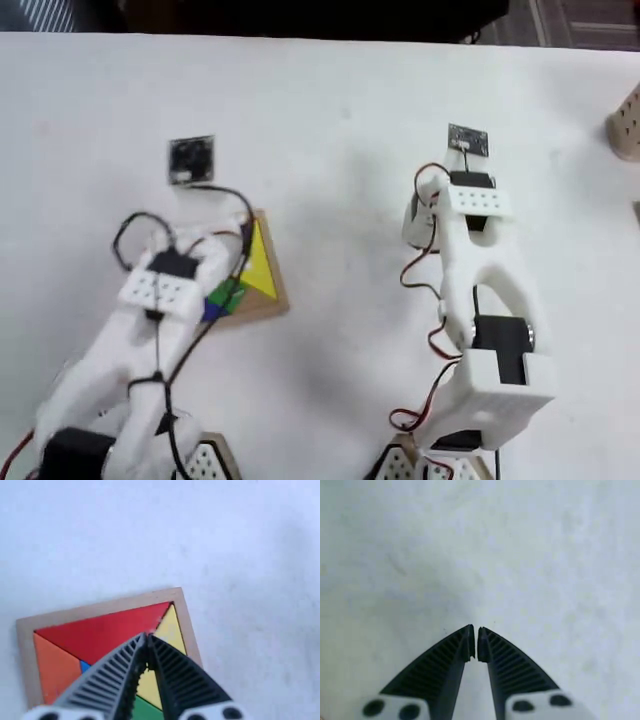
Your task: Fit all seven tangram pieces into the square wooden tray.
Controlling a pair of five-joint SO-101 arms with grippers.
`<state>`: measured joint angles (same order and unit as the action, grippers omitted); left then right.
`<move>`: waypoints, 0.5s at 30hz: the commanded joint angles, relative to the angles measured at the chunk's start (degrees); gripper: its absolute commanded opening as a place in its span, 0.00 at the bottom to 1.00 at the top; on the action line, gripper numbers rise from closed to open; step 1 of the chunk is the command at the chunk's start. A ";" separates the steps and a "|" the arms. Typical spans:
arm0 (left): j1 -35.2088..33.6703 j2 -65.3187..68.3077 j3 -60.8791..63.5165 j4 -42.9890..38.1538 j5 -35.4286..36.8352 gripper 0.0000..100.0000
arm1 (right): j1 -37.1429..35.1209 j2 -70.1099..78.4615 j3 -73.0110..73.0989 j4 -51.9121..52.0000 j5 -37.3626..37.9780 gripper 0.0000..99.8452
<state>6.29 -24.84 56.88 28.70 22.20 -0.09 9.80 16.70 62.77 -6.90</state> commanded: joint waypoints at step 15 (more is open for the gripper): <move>-17.45 -32.13 28.04 -11.87 -12.22 0.02 | -6.73 -33.54 27.96 -16.40 0.79 0.02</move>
<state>-7.25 -48.57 81.32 18.51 10.59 -5.71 -16.92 42.02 48.70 -6.90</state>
